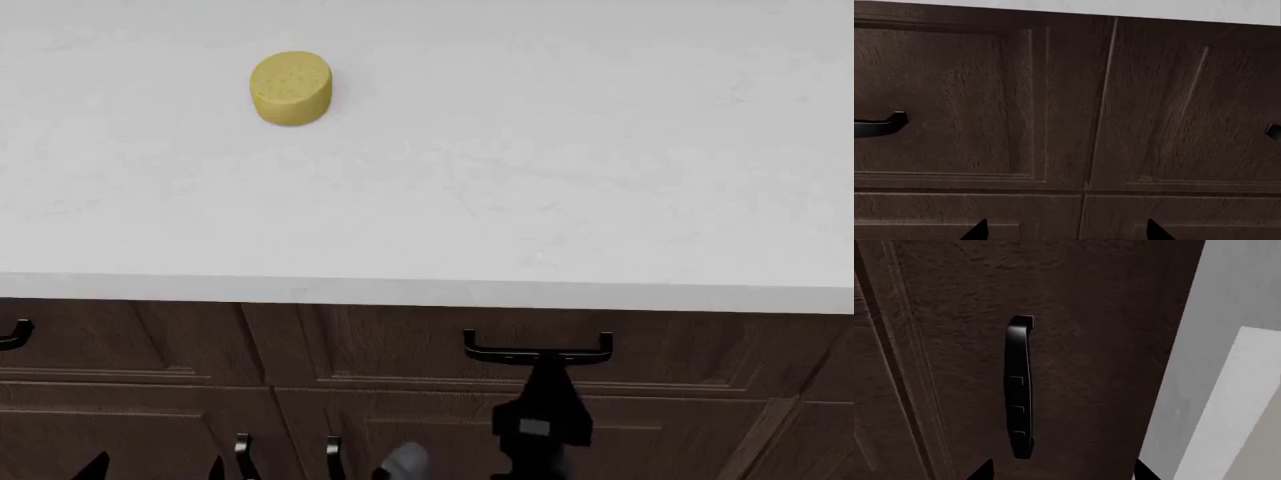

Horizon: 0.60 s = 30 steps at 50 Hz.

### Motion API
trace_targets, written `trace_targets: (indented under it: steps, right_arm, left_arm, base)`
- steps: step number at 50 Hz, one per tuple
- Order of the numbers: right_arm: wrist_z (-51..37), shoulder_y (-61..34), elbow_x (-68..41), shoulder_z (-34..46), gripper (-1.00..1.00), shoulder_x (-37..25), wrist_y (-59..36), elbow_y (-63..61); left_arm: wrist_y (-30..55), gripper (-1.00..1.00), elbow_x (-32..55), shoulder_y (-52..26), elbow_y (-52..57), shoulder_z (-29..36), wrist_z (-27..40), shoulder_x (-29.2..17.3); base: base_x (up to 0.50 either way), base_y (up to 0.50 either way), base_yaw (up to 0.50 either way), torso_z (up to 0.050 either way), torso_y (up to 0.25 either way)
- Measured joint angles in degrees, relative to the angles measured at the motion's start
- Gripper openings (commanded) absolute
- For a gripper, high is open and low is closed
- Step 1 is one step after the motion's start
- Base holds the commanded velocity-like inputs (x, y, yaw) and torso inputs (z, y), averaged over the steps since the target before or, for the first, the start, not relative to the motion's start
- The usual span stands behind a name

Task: Open the right drawer.

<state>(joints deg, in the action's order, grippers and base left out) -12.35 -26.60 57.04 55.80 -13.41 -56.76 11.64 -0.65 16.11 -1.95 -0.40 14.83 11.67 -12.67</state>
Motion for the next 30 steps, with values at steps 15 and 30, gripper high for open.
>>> trace_targets:
  steps: [15, 30]
  right_arm:
    - [-1.61, -1.82, -0.35, 1.12, 1.0, 1.76, 1.51, 5.85]
    - [-3.65, -4.09, -1.84, 1.08, 1.0, 3.83, 3.99, 10.77]
  left_arm:
    - [-0.18, 1.0, 0.05, -0.23, -0.41, 0.47, 0.23, -0.23]
    - [-0.24, 1.0, 0.07, -0.34, -0.56, 0.98, 0.47, -0.51]
  base:
    - [0.0, 0.0, 0.0, 0.0, 0.0]
    - [0.0, 0.0, 0.0, 0.0, 0.0]
